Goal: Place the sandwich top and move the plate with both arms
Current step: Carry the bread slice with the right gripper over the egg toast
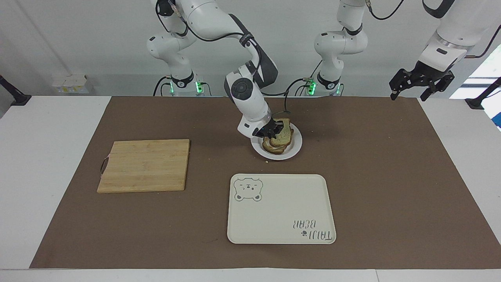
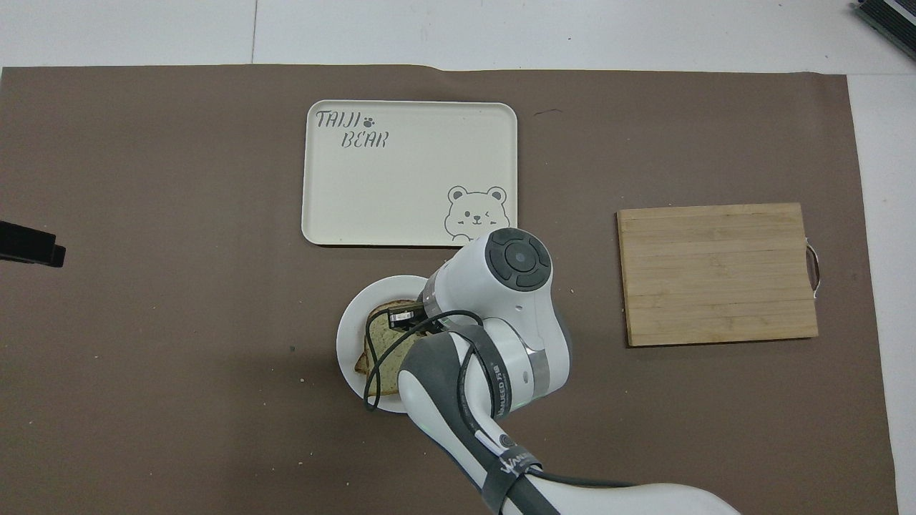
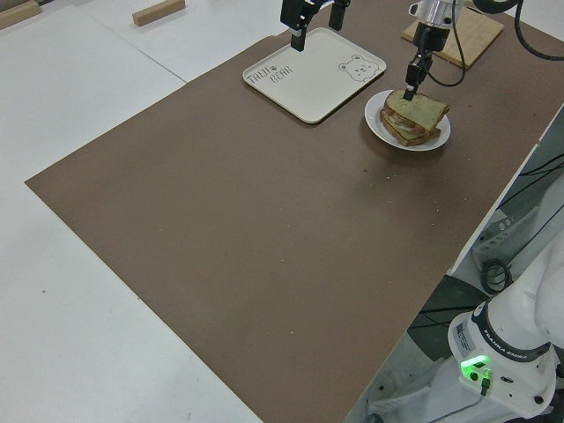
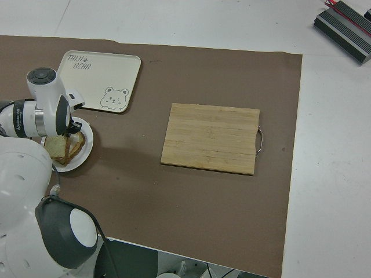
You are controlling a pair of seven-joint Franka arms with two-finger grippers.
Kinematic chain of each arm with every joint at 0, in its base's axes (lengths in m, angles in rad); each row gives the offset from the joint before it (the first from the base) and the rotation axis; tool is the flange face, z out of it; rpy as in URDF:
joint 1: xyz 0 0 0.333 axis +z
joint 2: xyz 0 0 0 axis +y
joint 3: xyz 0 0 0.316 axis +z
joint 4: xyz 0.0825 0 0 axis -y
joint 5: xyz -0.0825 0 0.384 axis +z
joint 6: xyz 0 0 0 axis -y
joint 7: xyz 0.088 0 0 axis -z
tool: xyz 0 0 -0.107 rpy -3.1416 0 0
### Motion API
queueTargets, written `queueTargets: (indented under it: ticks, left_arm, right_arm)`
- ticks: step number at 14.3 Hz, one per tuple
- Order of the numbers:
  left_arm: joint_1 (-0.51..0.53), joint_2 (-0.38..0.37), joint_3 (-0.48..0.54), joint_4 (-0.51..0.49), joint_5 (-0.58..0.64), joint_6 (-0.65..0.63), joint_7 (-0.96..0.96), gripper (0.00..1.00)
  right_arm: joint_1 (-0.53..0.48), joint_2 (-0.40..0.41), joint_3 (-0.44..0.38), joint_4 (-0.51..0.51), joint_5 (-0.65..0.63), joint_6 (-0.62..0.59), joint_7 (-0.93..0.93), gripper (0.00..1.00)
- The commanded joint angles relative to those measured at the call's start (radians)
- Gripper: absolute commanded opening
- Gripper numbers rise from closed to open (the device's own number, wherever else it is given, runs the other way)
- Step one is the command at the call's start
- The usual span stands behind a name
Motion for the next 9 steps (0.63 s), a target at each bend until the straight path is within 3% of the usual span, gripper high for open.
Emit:
queueTargets:
  ticks: [1, 5, 9]
  left_arm:
    - [0.017, -0.025, -0.008, -0.024, -0.015, -0.009, 0.007, 1.0]
    - [0.017, -0.025, -0.008, -0.024, -0.015, -0.009, 0.007, 1.0]
    - [0.0, -0.033, -0.023, -0.009, -0.023, -0.013, 0.008, 1.0]
  right_arm:
    - [-0.002, -0.013, -0.006, -0.032, 0.03, 0.015, -0.209, 0.0]
    - [-0.001, 0.019, -0.005, -0.023, 0.06, 0.092, 0.002, 0.0]
    - [0.004, 0.019, -0.006, -0.028, 0.148, 0.098, 0.033, 0.0]
